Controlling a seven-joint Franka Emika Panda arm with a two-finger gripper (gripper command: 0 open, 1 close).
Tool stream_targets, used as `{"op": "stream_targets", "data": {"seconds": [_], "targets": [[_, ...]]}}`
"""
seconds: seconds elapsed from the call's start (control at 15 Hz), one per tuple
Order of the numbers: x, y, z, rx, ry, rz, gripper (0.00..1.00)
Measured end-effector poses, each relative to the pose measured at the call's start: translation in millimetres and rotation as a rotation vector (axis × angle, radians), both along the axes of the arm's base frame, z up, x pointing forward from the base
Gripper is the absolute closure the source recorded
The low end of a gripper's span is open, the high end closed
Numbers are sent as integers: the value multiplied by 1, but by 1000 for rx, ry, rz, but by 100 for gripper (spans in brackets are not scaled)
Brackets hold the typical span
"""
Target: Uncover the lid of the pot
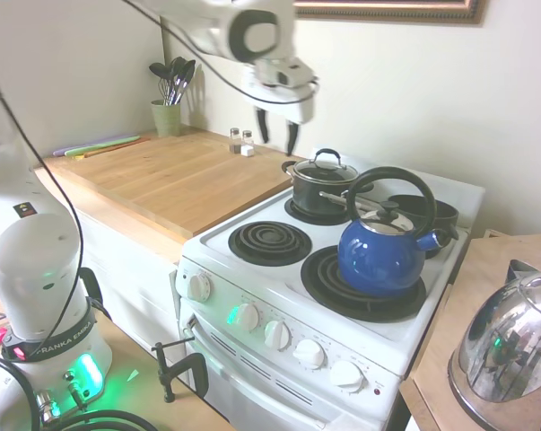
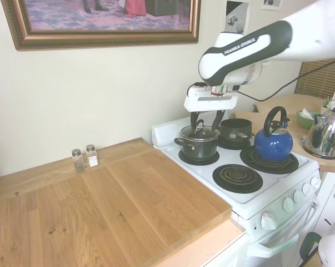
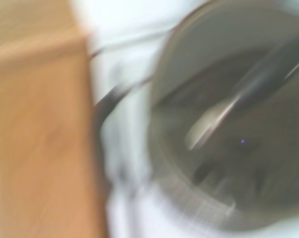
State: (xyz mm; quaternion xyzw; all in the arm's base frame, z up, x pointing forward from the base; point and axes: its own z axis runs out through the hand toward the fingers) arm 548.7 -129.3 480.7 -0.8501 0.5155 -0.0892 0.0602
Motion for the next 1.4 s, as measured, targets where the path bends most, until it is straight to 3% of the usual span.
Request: {"op": "stream_targets", "data": {"seconds": [0.13, 0.2, 0.6, 1.4], "targets": [[35, -13, 0, -11, 0, -54, 0], [47, -12, 1, -20, 3, -64, 100], [64, -18, 3, -13, 32, -112, 100], [74, -17, -21, 5, 76, -114, 100]]}}
